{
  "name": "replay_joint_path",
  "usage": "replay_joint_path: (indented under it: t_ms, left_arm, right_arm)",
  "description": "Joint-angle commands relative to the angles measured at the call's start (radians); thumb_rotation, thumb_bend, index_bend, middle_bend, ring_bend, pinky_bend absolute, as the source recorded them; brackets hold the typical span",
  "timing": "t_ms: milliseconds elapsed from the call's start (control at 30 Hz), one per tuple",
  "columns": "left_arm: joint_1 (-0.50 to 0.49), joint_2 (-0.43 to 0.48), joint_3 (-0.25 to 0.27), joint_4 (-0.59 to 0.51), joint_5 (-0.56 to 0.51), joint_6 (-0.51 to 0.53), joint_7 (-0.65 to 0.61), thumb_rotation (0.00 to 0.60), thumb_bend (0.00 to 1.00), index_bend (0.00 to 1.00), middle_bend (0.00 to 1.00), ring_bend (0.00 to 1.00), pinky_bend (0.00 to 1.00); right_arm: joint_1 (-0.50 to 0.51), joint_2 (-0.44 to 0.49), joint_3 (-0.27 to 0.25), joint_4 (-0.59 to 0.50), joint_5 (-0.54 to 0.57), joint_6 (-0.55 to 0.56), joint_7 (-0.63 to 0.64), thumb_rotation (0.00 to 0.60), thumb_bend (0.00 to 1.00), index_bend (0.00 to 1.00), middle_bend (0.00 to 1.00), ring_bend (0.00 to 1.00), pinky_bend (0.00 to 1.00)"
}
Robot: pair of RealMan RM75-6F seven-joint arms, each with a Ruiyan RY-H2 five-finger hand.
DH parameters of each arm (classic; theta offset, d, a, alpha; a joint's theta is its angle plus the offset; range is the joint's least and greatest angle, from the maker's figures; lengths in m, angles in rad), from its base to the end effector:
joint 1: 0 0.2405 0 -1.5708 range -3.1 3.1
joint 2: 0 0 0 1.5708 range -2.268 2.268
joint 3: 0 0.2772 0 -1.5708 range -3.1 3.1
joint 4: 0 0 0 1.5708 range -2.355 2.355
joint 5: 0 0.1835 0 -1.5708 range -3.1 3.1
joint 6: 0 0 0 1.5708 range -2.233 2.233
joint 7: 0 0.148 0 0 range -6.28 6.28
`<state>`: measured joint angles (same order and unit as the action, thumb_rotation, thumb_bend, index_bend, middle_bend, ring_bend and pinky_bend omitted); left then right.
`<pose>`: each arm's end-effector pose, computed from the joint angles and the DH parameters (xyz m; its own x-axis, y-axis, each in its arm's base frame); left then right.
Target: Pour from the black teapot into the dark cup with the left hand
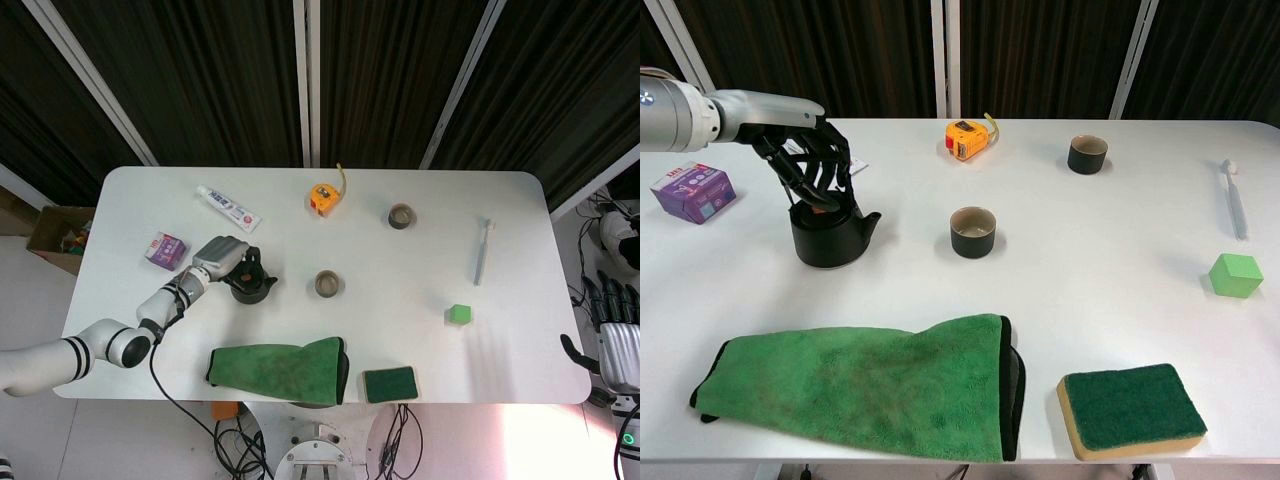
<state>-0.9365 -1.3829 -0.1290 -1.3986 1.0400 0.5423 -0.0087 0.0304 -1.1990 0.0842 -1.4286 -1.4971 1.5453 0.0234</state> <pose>-0.1628 0.3964 0.0263 0.3991 0.5595 0.7264 0.9088 -0.3465 -0.2324 -0.3500 -0.1732 0.1957 0.4668 0.0741 0.8812 -0.8842 0.0570 0.4636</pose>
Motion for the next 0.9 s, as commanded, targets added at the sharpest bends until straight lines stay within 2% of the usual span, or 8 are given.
replay_joint_path:
  t_ms: [33,900]
  left_arm:
    - [-0.001,0.001,0.001,-0.003,-0.001,0.001,0.000,0.449,0.12,0.47,0.54,0.51,0.24]
    - [-0.012,0.026,0.028,-0.022,0.001,-0.042,-0.015,0.467,0.12,0.59,0.65,0.62,0.24]
  right_arm:
    - [0.000,-0.001,0.000,0.001,0.001,-0.001,0.000,0.600,0.22,0.00,0.00,0.00,0.00]
    - [0.004,-0.009,-0.002,0.011,0.009,-0.015,0.001,0.600,0.23,0.00,0.00,0.00,0.00]
